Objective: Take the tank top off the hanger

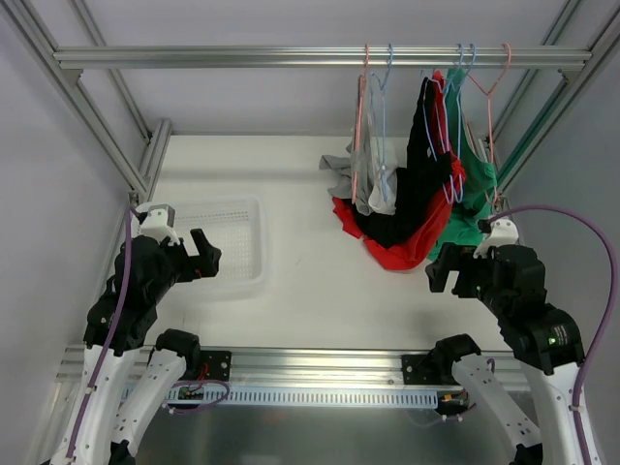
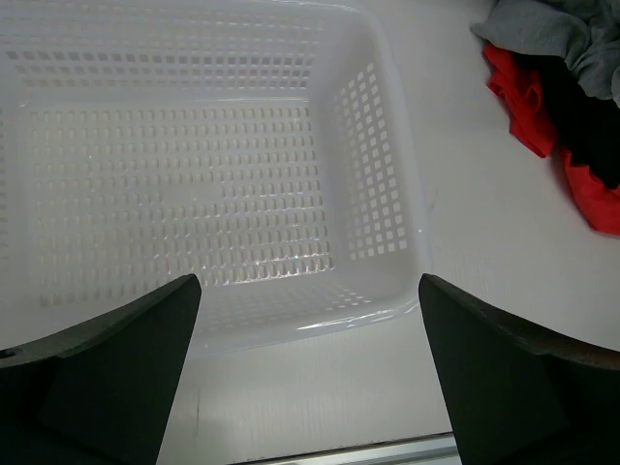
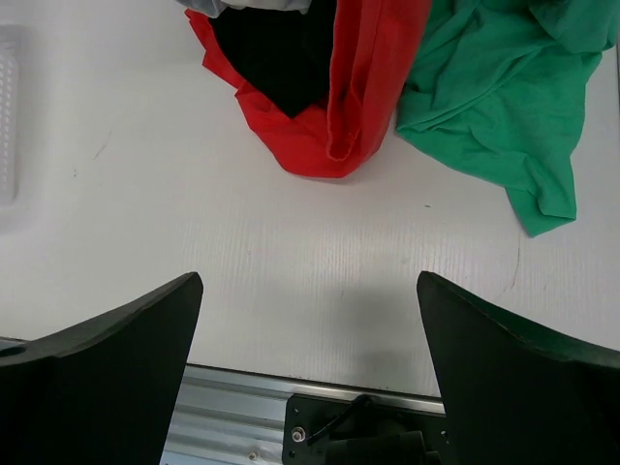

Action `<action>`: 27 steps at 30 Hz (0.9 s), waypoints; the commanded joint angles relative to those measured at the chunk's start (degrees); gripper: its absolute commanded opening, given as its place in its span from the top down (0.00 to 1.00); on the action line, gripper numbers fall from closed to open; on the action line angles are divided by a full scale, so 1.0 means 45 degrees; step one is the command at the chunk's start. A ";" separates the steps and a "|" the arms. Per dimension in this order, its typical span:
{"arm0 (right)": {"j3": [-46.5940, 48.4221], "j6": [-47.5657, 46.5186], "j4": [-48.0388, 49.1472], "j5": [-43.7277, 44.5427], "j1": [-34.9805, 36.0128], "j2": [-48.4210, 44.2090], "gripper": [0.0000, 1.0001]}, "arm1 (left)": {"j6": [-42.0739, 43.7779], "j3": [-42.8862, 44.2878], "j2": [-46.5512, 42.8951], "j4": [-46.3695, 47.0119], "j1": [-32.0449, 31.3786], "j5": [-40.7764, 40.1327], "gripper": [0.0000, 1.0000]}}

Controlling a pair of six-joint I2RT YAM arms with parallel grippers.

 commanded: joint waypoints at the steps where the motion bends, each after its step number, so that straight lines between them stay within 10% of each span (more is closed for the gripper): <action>1: 0.0361 0.0088 0.0482 0.0339 -0.0051 -0.0192 0.01 | -0.0081 -0.0034 -0.0126 0.0471 -0.0071 -0.0122 0.01; 13: 0.1628 0.1082 0.1517 -0.2530 -0.0051 0.0275 0.01 | -0.0101 -0.0053 -0.0204 0.0471 -0.0071 -0.0239 0.01; 27: 0.9125 0.1730 0.2651 -0.5037 0.1059 0.7571 0.18 | -0.0120 -0.0131 -0.0087 0.0549 -0.0071 0.0053 0.01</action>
